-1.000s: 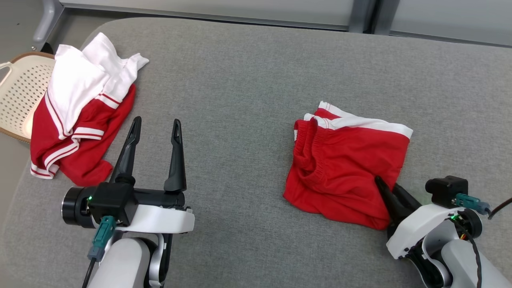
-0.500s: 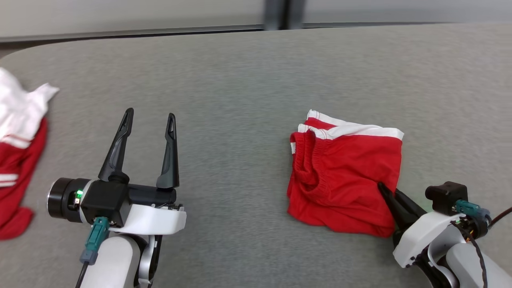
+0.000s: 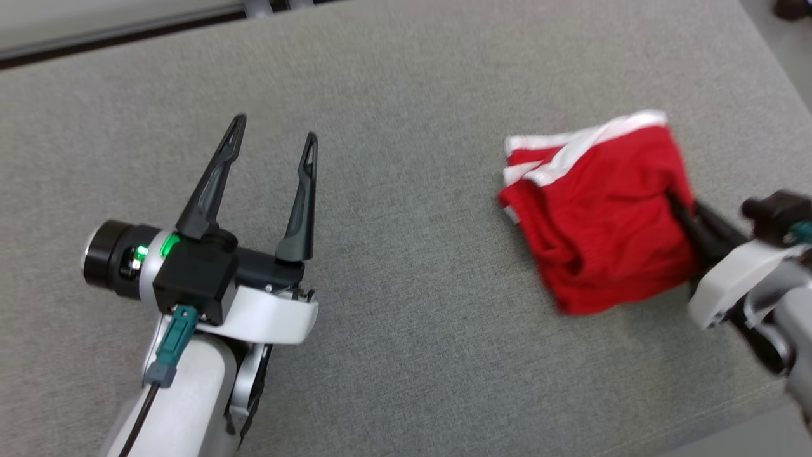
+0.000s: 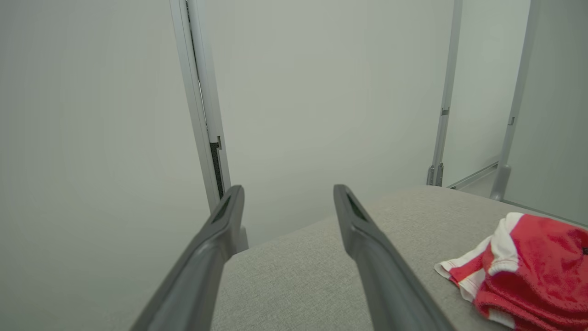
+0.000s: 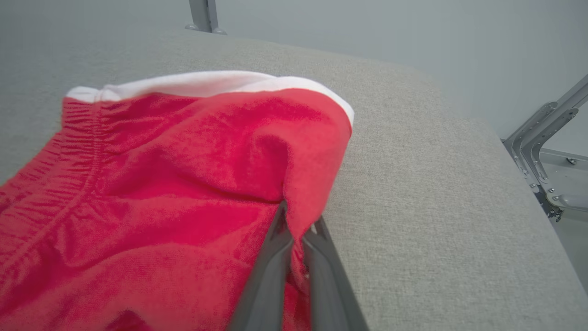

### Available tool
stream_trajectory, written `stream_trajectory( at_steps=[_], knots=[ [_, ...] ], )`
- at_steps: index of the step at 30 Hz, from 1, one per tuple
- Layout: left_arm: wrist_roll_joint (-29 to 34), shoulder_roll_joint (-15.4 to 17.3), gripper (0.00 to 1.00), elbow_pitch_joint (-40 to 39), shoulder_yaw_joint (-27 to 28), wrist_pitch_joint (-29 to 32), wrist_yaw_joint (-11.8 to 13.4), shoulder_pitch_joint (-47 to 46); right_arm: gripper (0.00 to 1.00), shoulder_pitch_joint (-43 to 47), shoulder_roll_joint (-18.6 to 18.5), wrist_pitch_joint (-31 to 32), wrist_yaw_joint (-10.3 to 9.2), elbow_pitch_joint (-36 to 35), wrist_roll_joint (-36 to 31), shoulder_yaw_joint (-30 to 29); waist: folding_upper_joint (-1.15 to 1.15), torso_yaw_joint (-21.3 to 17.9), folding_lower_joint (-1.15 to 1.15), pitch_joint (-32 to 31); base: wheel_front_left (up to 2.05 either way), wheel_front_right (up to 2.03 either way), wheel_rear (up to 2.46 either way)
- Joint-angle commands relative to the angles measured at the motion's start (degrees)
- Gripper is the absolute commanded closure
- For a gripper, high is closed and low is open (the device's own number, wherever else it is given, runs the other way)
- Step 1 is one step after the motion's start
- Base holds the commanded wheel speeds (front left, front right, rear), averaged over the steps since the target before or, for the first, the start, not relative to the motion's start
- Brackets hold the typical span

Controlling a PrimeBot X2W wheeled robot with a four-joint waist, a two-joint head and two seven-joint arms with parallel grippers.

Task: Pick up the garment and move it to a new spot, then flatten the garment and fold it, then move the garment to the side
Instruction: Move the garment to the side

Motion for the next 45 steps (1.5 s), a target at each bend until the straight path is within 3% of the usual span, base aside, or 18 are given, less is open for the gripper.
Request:
stream_trajectory(
  at_steps=[1, 9, 15, 16, 17, 18, 19, 26, 34, 40, 45],
  knots=[
    [0.6, 0.5, 0.00, -0.6, -0.2, 0.3, -0.4, -2.2, 1.00, -2.9, -1.4, -0.9, -0.12, 1.3, 1.3, 0.3, 0.00, -1.1, 0.00, 4.8, 0.00, 0.00, 0.00],
    [2.7, 0.2, 0.00, -1.6, -2.8, 2.3, -2.1, -8.2, 1.00, -12.5, -8.9, -3.6, -0.12, 8.7, 5.2, 0.9, 0.00, 0.8, 0.00, 12.4, 0.00, 0.00, 0.00],
    [4.1, 0.4, 0.00, -2.3, -3.8, 3.3, -2.4, -11.7, 1.00, -18.6, -12.5, -4.5, -0.12, 15.7, 6.2, 0.8, 0.00, 1.7, 0.00, 17.1, 0.00, 0.00, 0.00],
    [4.3, 0.6, 0.00, -2.4, -3.9, 3.5, -2.5, -12.5, 0.96, -19.9, -12.4, -4.4, -0.12, 18.2, 6.6, 1.2, 0.00, 1.8, 0.00, 18.0, 0.00, 0.00, 0.00],
    [4.5, 0.6, 0.00, -2.5, -4.0, 3.6, -2.5, -12.8, 0.65, -20.7, -12.2, -4.5, -0.12, 19.4, 6.9, 1.1, 0.00, 1.8, 0.00, 18.3, 0.00, 0.00, 0.00],
    [4.6, 0.6, 0.00, -2.5, -4.2, 3.7, -2.4, -13.1, 0.46, -21.4, -11.9, -4.5, -0.13, 20.8, 7.4, 0.9, 0.00, 1.8, 0.00, 18.5, 0.00, 0.00, 0.00],
    [4.7, 0.5, 0.00, -2.4, -4.2, 3.7, -2.4, -13.5, 0.00, -21.8, -11.6, -4.2, -0.13, 22.2, 7.8, 0.8, 0.00, 1.7, 0.00, 18.6, 0.00, 0.00, 0.00],
    [3.8, 0.5, 0.00, -0.5, -4.3, 2.9, -2.2, -12.7, 0.00, -20.2, -8.7, -5.1, -0.12, 25.7, 11.2, -3.5, 0.00, 1.0, 0.00, 16.2, 0.00, 0.00, 0.00],
    [0.6, 1.2, 0.00, 2.5, -2.1, 0.8, -0.5, -6.9, 0.00, -6.7, -5.1, -5.1, -0.12, 11.6, 8.3, -20.7, 0.00, -0.4, 0.00, 8.7, 0.00, 0.00, 0.00],
    [-2.3, 0.8, 0.00, 4.1, -0.2, -0.9, 1.2, -1.7, 0.00, 7.1, 2.4, -5.1, -0.11, -2.4, 0.9, -32.7, 0.00, 0.5, 0.00, 2.8, 0.00, 0.00, 0.00],
    [-4.1, 0.7, 0.00, 5.3, 1.2, -1.9, 2.5, 1.7, 0.00, 15.5, 8.4, -5.1, -0.11, -12.4, -5.1, -36.4, 0.00, 3.0, 0.00, -0.8, 0.00, 0.00, 0.00]
  ],
)
